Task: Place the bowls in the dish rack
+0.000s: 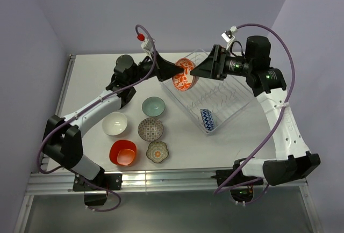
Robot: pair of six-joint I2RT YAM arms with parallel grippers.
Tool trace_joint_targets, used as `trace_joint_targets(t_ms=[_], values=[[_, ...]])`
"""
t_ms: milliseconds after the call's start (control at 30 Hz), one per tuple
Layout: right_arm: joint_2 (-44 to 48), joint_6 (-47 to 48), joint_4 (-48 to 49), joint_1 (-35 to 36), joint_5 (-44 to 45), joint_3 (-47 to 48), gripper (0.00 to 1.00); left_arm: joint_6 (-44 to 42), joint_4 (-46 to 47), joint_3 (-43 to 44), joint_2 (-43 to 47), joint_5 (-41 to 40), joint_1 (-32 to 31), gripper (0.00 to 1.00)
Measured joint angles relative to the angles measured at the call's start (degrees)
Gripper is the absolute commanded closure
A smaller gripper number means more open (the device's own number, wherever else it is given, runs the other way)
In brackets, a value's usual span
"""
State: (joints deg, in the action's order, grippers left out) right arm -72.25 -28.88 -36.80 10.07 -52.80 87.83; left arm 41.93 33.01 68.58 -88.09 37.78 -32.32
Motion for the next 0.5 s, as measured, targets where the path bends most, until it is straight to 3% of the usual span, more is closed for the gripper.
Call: trace_joint_targets(t_ms=[233,500], values=[[-1.7,-1.9,1.2,0.2,-2.8,-0.1,0.11,1.1,0.1,0.0,-1.0,0.1,0.0,1.0],[-1.7,-2.0,0.9,0.2,-4.5,-2.1,0.1,1.4,0.2,0.0,-1.0,0.1,0.0,1.0]])
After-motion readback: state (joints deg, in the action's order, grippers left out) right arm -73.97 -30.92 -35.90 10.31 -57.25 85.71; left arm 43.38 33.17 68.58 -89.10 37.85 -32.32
